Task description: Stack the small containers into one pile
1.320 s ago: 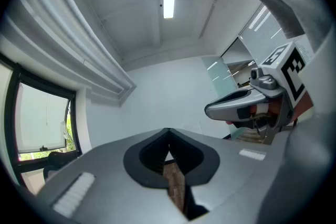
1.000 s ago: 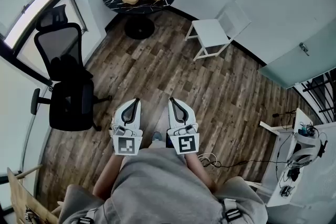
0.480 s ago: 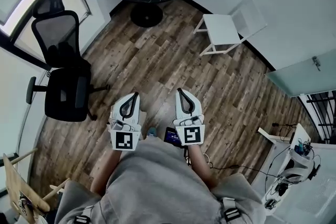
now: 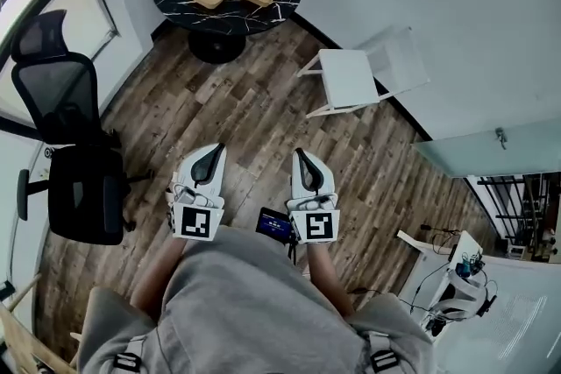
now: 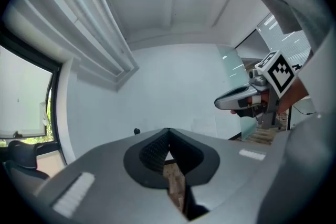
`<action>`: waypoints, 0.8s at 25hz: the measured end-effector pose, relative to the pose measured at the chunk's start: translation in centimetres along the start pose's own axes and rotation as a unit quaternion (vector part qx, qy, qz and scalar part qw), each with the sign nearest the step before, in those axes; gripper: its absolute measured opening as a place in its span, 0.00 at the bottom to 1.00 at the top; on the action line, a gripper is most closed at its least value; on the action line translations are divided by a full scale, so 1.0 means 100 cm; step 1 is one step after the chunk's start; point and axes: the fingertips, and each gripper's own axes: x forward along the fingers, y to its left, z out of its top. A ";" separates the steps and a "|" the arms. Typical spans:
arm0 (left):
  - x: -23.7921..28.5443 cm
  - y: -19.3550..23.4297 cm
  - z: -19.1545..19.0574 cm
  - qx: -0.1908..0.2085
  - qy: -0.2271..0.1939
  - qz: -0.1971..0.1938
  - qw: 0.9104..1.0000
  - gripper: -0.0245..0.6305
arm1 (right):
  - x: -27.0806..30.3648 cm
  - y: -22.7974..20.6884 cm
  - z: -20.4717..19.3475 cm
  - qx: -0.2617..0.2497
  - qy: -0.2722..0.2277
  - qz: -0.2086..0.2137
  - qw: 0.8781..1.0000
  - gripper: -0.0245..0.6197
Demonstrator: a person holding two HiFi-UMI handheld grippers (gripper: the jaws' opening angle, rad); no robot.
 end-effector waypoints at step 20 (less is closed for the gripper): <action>0.292 0.172 -0.054 -0.009 0.082 0.002 0.997 0.04 | 0.339 -0.172 -0.039 0.033 0.015 0.001 0.999 0.06</action>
